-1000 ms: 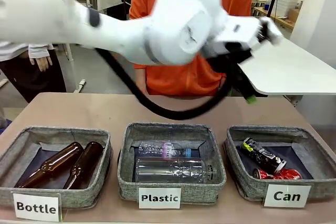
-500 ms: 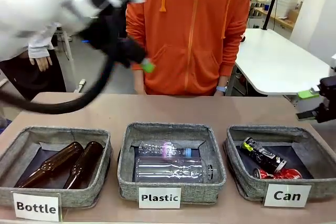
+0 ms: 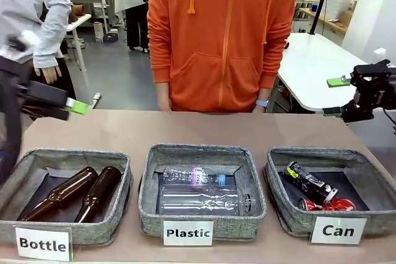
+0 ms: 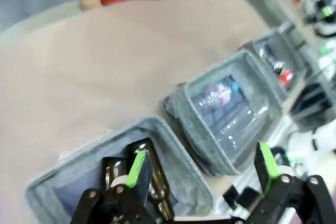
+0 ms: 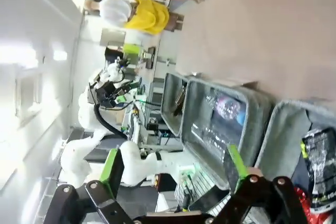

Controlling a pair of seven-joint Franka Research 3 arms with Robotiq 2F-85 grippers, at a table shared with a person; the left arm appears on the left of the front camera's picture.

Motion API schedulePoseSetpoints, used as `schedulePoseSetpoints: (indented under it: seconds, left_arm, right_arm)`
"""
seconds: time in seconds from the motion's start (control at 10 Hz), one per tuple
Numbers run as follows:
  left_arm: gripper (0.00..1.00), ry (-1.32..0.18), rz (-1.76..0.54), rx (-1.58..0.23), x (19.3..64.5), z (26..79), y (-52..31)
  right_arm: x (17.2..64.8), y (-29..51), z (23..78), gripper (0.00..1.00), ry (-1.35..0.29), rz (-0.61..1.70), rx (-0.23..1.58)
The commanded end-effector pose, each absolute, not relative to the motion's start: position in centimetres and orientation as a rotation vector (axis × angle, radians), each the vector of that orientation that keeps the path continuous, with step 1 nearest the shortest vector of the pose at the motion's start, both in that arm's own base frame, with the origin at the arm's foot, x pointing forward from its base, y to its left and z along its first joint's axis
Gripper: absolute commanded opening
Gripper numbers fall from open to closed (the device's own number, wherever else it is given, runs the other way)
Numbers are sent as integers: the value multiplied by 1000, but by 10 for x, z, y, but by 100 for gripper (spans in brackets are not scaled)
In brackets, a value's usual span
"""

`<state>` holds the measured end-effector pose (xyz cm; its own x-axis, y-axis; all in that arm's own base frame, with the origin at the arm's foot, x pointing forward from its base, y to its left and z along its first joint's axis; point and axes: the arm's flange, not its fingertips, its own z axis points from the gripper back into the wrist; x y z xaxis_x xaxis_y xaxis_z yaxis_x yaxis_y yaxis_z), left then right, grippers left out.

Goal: Sort the can waste into the basket.
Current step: Pick up the can waste from the table and place it in the right Fabric basket.

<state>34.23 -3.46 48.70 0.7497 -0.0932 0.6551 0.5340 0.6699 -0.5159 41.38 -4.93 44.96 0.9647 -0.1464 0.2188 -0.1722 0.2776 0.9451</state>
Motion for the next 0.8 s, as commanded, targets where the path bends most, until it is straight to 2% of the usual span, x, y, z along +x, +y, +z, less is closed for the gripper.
schedulePoseSetpoints:
  seconds: [0.0,0.1,0.2,0.7]
  left_arm:
    - [100,-731,-327,-864,306,444,12]
    - [100,-768,-306,-926,294,423,32]
    - [100,-681,-327,-809,347,483,2]
    - [100,-681,-327,-809,347,483,2]
  right_arm:
    - [427,-39,452,100,-323,-52,1256]
    - [425,-32,451,100,-324,-98,1246]
    - [420,-46,450,100,-305,-1,1279]
    - [420,-46,450,100,-305,-1,1279]
